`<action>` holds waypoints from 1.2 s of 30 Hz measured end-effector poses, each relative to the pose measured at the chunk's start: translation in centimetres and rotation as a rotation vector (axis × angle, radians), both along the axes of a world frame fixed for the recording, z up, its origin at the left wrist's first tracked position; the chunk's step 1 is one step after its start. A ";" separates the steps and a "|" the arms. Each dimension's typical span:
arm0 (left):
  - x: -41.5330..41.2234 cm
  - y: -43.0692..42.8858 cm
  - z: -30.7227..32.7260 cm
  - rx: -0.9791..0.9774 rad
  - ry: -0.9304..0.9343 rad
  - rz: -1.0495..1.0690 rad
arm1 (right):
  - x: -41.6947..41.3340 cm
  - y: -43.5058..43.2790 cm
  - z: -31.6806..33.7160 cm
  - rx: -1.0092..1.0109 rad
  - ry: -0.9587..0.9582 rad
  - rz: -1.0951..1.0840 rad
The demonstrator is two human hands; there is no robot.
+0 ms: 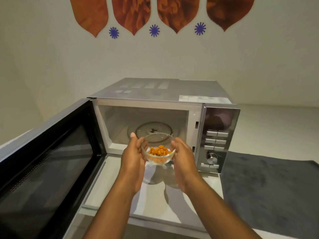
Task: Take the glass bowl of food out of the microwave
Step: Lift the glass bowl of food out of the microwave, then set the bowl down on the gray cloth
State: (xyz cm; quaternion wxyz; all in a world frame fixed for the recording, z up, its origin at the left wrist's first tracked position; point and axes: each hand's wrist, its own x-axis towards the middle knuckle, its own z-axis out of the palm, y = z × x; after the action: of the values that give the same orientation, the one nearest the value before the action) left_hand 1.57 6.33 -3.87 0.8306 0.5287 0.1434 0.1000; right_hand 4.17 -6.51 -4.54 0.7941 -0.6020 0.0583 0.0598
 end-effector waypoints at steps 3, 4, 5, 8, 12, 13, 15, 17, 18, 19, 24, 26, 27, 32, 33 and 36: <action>-2.8 -1.6 -0.4 0.018 0.010 -0.056 | -2.7 -2.4 -1.4 0.016 0.017 -0.014; -3.4 -2.3 -0.8 0.022 0.017 -0.076 | -3.6 -3.4 -1.9 0.016 0.029 -0.023; -3.9 -3.0 -1.1 0.029 0.032 -0.092 | -4.3 -4.3 -2.3 0.017 0.039 -0.036; -4.9 -5.4 -1.7 0.042 0.059 -0.150 | -6.3 -7.0 -3.5 0.010 0.003 -0.090; -5.3 -9.1 -2.5 -0.020 0.082 -0.281 | -8.1 -11.2 -4.5 0.025 -0.012 -0.204; -5.1 -10.1 -2.8 -0.032 0.092 -0.322 | -8.5 -12.3 -4.7 0.041 -0.011 -0.239; -4.9 -12.4 -3.0 -0.053 0.104 -0.402 | -9.0 -14.6 -4.7 0.053 -0.014 -0.314; -4.4 -14.8 -3.1 -0.065 0.103 -0.476 | -9.3 -16.8 -4.6 0.054 -0.019 -0.396; -4.2 -16.2 -3.1 -0.072 0.105 -0.510 | -9.4 -18.1 -4.6 0.065 -0.024 -0.438; -3.9 -17.5 -3.1 -0.075 0.104 -0.536 | -9.5 -19.2 -4.4 0.078 -0.028 -0.469; -1.2 -23.5 -3.7 -0.063 0.085 -0.654 | -8.3 -24.4 -5.0 0.060 -0.041 -0.598; 0.4 -25.7 -4.2 -0.066 0.087 -0.685 | -7.2 -26.4 -5.8 0.076 -0.037 -0.630; 1.2 -26.5 -4.5 -0.060 0.091 -0.694 | -6.6 -27.2 -6.3 0.073 -0.028 -0.638; 3.9 -29.7 -5.7 -0.012 0.094 -0.741 | -4.0 -29.9 -7.8 0.056 -0.014 -0.661; 4.3 -30.2 -5.9 -0.004 0.094 -0.744 | -3.7 -30.2 -8.0 0.039 -0.015 -0.650; 5.1 -31.0 -6.4 0.006 0.088 -0.740 | -3.2 -30.4 -8.1 0.014 -0.015 -0.663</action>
State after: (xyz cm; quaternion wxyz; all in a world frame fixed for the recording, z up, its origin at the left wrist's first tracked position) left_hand 6.72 -24.62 -10.27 0.8020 0.5512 -0.0220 -0.2293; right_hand 1.01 -36.87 -12.65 0.7750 -0.5452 0.2448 -0.2057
